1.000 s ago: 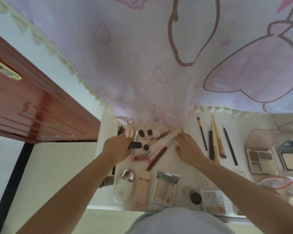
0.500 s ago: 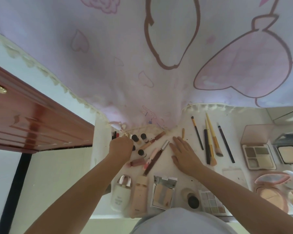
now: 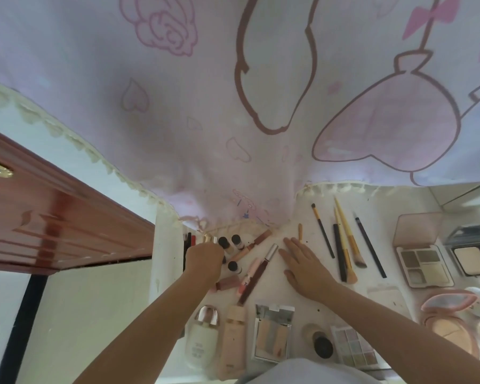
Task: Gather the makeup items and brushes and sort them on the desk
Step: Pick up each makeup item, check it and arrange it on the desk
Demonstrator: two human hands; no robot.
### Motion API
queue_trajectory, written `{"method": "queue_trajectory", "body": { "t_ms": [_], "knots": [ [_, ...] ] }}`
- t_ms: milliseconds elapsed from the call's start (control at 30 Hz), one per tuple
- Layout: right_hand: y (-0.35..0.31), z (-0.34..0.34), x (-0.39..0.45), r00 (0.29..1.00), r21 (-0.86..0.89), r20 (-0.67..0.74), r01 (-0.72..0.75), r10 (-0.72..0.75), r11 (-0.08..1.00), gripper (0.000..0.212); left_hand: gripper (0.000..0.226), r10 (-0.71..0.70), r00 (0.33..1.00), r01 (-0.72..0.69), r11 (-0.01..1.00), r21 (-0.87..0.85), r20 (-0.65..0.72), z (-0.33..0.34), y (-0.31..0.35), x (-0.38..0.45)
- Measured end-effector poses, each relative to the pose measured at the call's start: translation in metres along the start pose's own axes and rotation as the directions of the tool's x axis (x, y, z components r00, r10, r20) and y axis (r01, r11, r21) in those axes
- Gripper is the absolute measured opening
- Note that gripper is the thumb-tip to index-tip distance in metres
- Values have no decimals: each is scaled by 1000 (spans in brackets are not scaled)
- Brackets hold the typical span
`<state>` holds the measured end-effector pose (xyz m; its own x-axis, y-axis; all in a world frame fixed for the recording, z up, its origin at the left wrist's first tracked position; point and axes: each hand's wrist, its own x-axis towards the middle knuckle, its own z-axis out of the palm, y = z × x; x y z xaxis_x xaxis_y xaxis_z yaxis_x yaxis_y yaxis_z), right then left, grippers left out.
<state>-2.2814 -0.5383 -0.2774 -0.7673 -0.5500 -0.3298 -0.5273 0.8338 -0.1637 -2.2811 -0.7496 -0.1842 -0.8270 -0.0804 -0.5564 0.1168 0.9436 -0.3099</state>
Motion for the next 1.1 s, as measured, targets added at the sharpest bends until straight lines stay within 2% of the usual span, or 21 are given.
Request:
{"method": "queue_trajectory", "body": {
  "t_ms": [100, 167, 200, 267, 333, 400, 500, 600, 700, 933, 1033, 1100],
  "knots": [
    [1, -2, 0, 999, 26, -46, -6, 7, 1000, 52, 23, -8, 1000, 8, 999, -32, -11, -2, -3, -3],
    [8, -2, 1, 997, -99, -37, 64, -68, 993, 51, 23, -23, 999, 21, 998, -67, -27, -3, -5, -7],
    [9, -4, 0, 995, -96, -36, 86, -90, 992, 49, 24, -32, 999, 28, 996, -81, -44, -4, -5, -8],
    [11, -9, -1, 992, -12, -121, 16, -18, 1000, 39, 27, -40, 995, 32, 996, -86, -91, -6, -7, -12],
    [20, -14, -7, 955, 46, -295, -14, 27, 999, 28, 28, -36, 989, 25, 997, -79, -141, -8, -8, -16],
    [30, -19, -13, 930, 87, -328, -146, 167, 985, 23, 28, -28, 982, 11, 996, -89, -187, -10, -7, -21],
    [39, -33, -17, 866, 183, -249, -398, 434, 899, 26, 29, -26, 964, -11, 990, -139, -264, -16, -1, -28],
    [39, -40, -20, 833, 114, -97, -534, 545, 838, 27, 31, -1, 947, -58, 983, -173, -322, -23, 8, -33],
    [35, -40, -24, 822, 144, -28, -560, 569, 816, 21, 32, 43, 936, -114, 976, -183, -351, -29, 20, -36],
    [25, -40, -35, 778, 291, 94, -618, 621, 731, 31, 35, 130, 931, -232, 932, -278, -342, -44, 41, -41],
    [28, -52, -39, 727, 460, 120, -644, 676, 611, 39, 36, 152, 929, -280, 884, -375, -337, -47, 44, -41],
    [32, -71, -40, 728, 610, 127, -593, 674, 526, 46, 35, 166, 929, -312, 832, -458, -331, -51, 44, -39]
  ]
}}
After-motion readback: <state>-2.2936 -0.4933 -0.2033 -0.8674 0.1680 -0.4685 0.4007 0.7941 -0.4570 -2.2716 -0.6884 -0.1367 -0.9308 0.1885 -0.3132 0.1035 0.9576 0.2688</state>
